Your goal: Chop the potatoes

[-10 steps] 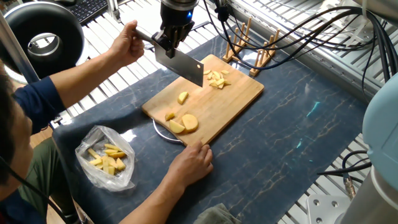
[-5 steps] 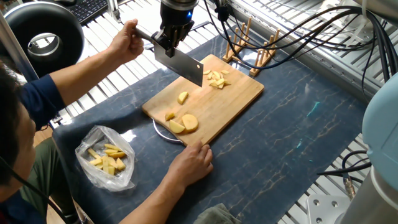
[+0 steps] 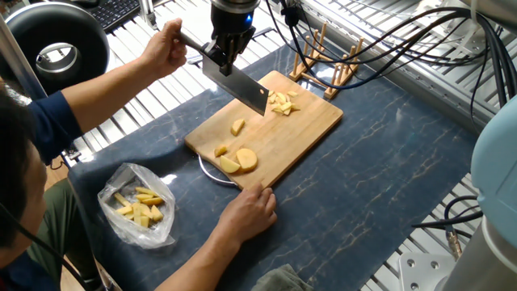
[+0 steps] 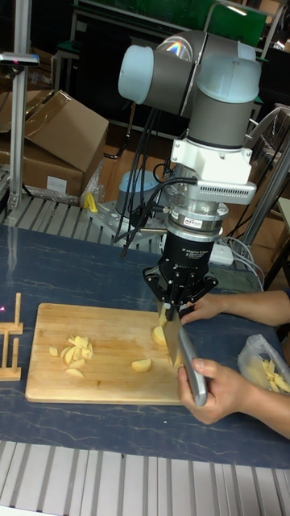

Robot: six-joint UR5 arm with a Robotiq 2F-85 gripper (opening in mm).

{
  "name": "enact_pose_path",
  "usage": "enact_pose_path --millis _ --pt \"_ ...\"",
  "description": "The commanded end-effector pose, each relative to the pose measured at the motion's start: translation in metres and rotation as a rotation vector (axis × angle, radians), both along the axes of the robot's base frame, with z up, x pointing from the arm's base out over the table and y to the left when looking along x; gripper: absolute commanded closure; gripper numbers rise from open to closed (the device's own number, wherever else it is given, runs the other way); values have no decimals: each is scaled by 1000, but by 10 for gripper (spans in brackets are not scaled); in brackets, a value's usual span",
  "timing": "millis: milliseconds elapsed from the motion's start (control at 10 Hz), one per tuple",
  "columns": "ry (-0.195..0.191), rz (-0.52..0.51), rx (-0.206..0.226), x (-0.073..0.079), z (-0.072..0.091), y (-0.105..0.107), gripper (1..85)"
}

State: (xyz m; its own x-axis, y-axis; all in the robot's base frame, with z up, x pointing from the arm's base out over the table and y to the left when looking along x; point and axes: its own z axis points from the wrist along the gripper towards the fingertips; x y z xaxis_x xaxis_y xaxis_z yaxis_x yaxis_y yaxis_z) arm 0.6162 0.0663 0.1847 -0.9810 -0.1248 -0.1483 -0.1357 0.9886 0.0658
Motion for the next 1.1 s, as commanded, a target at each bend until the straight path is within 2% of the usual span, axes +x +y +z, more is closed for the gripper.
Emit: enact_pose_path --millis 0,200,700,1000 --pt "6 -3 22 0 0 4 847" --pt "12 -3 -1 -2 0 -2 847" --pt "27 -27 -4 -6 0 -3 847" --pt "23 -34 4 -5 0 -1 847"
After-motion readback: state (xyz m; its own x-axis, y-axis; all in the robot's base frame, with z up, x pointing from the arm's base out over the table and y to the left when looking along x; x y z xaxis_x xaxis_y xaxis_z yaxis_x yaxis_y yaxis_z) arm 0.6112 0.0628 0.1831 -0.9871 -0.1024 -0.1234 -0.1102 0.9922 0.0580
